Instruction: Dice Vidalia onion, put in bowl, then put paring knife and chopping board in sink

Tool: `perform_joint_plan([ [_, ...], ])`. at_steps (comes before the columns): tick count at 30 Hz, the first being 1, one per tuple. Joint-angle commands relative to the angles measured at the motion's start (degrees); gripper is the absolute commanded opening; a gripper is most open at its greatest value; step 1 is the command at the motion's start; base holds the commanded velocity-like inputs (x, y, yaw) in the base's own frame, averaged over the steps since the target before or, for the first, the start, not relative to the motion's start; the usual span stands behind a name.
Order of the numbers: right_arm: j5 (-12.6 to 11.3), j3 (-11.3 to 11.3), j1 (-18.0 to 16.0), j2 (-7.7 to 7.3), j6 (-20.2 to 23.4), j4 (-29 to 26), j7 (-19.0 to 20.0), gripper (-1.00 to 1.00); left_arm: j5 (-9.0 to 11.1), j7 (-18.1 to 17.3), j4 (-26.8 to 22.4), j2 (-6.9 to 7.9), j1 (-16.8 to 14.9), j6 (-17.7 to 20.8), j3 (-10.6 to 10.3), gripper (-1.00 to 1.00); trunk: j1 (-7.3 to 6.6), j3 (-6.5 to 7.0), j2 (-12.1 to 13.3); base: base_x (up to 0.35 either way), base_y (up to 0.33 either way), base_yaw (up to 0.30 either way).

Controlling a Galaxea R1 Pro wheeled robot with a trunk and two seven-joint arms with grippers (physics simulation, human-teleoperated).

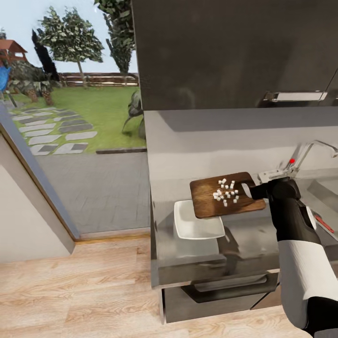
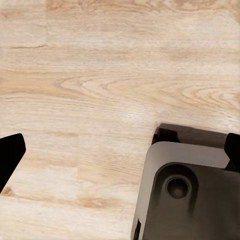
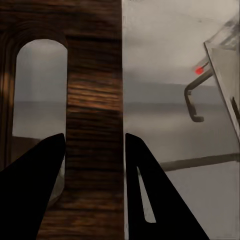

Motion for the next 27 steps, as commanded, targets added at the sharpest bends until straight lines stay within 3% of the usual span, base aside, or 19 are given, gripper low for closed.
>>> perform_joint_plan([
  [1, 0.9, 0.0, -0.1, 0.31, 0.1, 0.0, 0.6, -1.00, -0.4, 0.2, 0.3, 0.02, -0.1, -0.5, 0.3, 1.00, 0.03, -0.12, -0.1, 0.000, 0.000, 0.000],
  [12, 1.8, 0.0, -0.5, 0.84, 0.1, -0.1, 0.5, -1.00, -0.4, 0.2, 0.3, 0.02, -0.1, -0.5, 0.3, 1.00, 0.03, -0.12, -0.1, 0.000, 0.000, 0.000],
  [16, 4.3, 0.2, -0.5, 1.01, 0.0, -0.8, 0.5, -1.00, -0.4, 0.2, 0.3, 0.02, -0.1, -0.5, 0.3, 1.00, 0.03, -0.12, -0.1, 0.000, 0.000, 0.000],
  [22, 7.1, 3.1, -0.5, 2.45, 0.0, -1.4, 0.5, -1.00, -0.4, 0.2, 0.3, 0.02, -0.1, -0.5, 0.3, 1.00, 0.03, -0.12, -0.1, 0.000, 0.000, 0.000],
  [27, 8.2, 3.3, -0.5, 2.96, 0.0, -1.8, -0.1, -1.00, -0.4, 0.2, 0.3, 0.02, -0.1, -0.5, 0.3, 1.00, 0.03, -0.12, -0.1, 0.000, 0.000, 0.000],
])
